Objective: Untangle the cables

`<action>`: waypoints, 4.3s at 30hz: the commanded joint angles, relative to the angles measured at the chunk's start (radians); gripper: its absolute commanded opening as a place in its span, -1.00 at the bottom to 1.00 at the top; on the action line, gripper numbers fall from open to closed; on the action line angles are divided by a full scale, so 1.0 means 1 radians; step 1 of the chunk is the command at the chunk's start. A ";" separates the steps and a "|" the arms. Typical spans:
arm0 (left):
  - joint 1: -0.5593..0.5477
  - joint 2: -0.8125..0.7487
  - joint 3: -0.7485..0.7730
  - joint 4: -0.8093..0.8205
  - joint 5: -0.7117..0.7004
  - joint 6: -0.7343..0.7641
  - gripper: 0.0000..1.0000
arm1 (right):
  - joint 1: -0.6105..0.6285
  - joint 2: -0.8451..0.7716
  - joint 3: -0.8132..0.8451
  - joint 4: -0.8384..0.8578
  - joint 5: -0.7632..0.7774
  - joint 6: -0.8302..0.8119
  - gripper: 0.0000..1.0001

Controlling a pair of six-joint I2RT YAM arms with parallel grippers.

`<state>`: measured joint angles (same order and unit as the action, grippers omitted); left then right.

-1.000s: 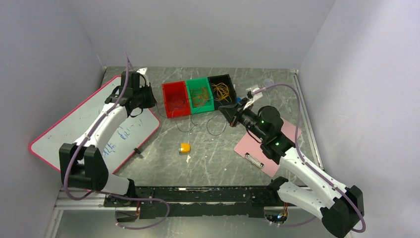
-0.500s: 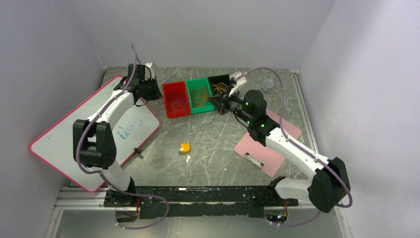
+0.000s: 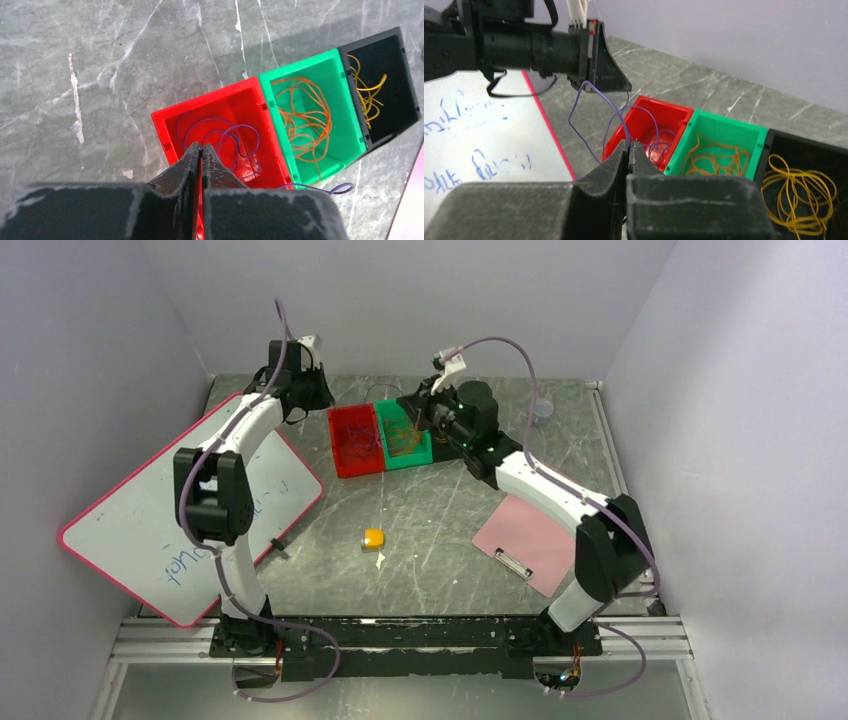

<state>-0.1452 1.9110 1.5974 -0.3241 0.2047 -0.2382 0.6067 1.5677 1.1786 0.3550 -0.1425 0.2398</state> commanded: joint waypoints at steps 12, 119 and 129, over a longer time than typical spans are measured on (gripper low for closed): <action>-0.002 0.052 -0.005 0.053 0.030 0.030 -0.68 | -0.013 0.286 0.251 0.026 -0.101 -0.039 -1.00; 0.022 -0.520 -0.431 0.154 -0.417 0.069 -0.09 | 0.162 0.758 0.649 -0.207 -0.077 -0.059 -0.10; 0.022 -0.519 -0.431 0.153 -0.421 0.072 -0.10 | 0.162 0.786 0.663 -0.187 -0.055 -0.044 -0.35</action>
<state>-0.1314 1.3968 1.1542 -0.1837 -0.2066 -0.1791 0.7708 2.3283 1.8084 0.1478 -0.2134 0.1818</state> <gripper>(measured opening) 0.454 0.360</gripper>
